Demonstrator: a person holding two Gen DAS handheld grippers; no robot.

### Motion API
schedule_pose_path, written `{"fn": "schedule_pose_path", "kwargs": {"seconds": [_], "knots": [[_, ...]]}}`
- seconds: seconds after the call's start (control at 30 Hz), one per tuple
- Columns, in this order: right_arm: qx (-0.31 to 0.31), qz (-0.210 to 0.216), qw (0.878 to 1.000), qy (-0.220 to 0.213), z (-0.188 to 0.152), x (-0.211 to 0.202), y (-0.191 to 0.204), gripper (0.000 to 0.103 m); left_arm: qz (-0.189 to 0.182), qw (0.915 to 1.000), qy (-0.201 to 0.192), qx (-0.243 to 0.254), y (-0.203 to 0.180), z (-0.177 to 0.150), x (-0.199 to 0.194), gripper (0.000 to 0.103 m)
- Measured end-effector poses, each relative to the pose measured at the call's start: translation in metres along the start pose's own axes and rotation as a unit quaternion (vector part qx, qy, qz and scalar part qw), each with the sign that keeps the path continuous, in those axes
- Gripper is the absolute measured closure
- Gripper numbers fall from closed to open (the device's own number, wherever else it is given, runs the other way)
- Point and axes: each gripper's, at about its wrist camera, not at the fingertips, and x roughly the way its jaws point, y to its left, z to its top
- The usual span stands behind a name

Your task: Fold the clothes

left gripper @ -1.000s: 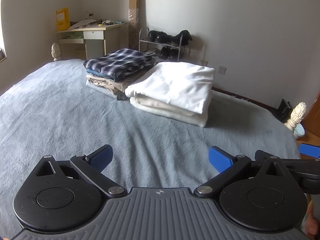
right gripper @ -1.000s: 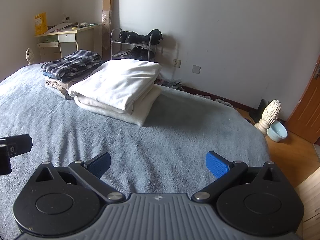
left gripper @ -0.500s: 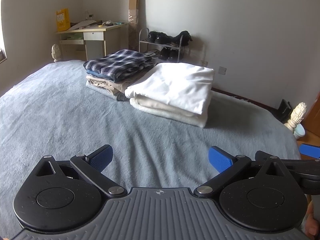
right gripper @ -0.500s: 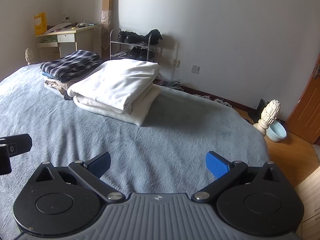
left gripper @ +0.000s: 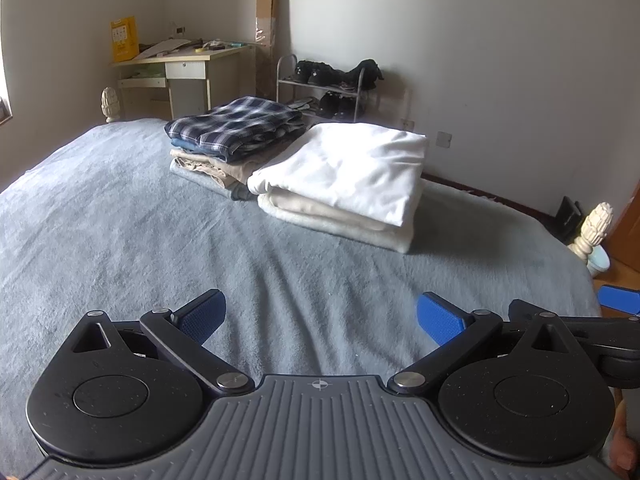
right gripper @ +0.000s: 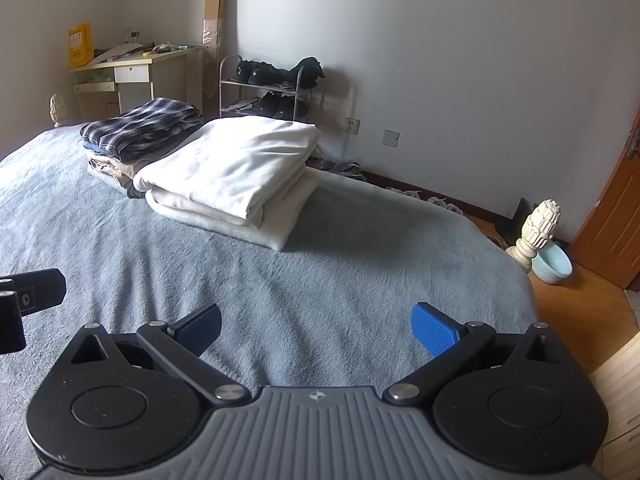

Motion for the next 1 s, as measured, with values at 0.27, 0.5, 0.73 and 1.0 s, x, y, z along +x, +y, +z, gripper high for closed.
{"fn": "schedule_pose_path", "kwargs": {"seconds": [0.27, 0.5, 0.73, 1.0], "knots": [[-0.001, -0.001, 1.000, 0.001, -0.0009, 0.0003, -0.0005, 0.000, 0.000, 1.0000, 0.001, -0.002, -0.0003, 0.0007, -0.0002, 0.000], [-0.003, -0.003, 1.000, -0.002, -0.0007, -0.0012, -0.0008, 0.000, 0.000, 1.0000, 0.000, -0.001, -0.0007, 0.0002, -0.0003, 0.000], [-0.003, -0.002, 1.000, -0.001, -0.0004, -0.0007, -0.0013, 0.000, 0.001, 1.0000, 0.003, -0.003, 0.0000, 0.0007, 0.0015, 0.000], [-0.005, -0.002, 1.000, -0.001, -0.0001, -0.0011, -0.0003, 0.000, 0.003, 1.0000, 0.003, -0.007, 0.0006, 0.0016, 0.0022, 0.000]]}}
